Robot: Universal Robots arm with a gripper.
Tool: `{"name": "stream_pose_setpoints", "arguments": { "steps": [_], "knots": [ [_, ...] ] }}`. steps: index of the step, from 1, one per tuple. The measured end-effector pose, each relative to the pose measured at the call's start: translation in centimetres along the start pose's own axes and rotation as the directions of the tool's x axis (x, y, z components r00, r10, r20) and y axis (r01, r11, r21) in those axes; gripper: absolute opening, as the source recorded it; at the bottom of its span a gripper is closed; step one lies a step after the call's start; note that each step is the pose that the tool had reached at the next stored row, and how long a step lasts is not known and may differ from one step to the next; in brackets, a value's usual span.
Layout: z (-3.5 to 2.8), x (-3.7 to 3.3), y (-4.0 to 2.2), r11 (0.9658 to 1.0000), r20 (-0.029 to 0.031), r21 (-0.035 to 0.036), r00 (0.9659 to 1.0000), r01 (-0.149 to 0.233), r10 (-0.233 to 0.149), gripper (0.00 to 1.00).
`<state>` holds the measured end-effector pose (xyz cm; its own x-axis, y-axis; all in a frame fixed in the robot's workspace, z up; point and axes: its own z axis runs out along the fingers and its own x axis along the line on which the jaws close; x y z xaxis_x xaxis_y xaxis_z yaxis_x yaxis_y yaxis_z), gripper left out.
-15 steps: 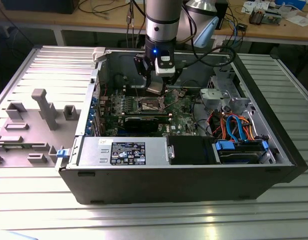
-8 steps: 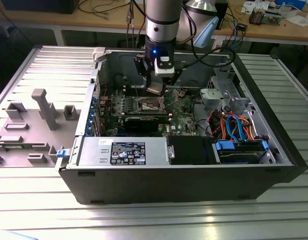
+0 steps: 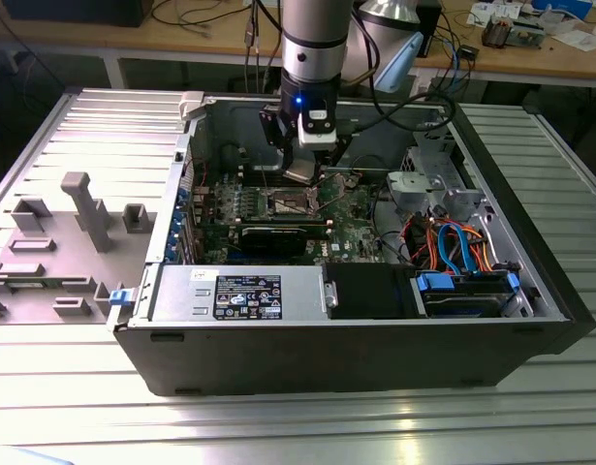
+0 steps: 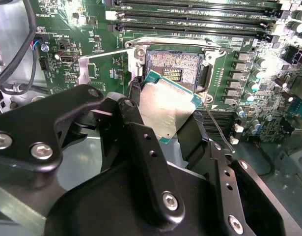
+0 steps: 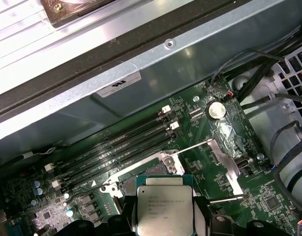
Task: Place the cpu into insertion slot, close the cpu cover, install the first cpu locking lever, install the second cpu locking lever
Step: 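Place the cpu into insertion slot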
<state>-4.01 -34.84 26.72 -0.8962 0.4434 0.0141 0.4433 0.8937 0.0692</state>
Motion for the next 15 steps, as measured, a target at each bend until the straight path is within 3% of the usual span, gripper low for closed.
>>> {"name": "stream_pose_setpoints", "arguments": {
  "steps": [15],
  "knots": [
    [0.17,0.0,-0.01,0.9995,0.0024,0.0,0.9995,-0.032,0.032,0.55]
  ]
}}
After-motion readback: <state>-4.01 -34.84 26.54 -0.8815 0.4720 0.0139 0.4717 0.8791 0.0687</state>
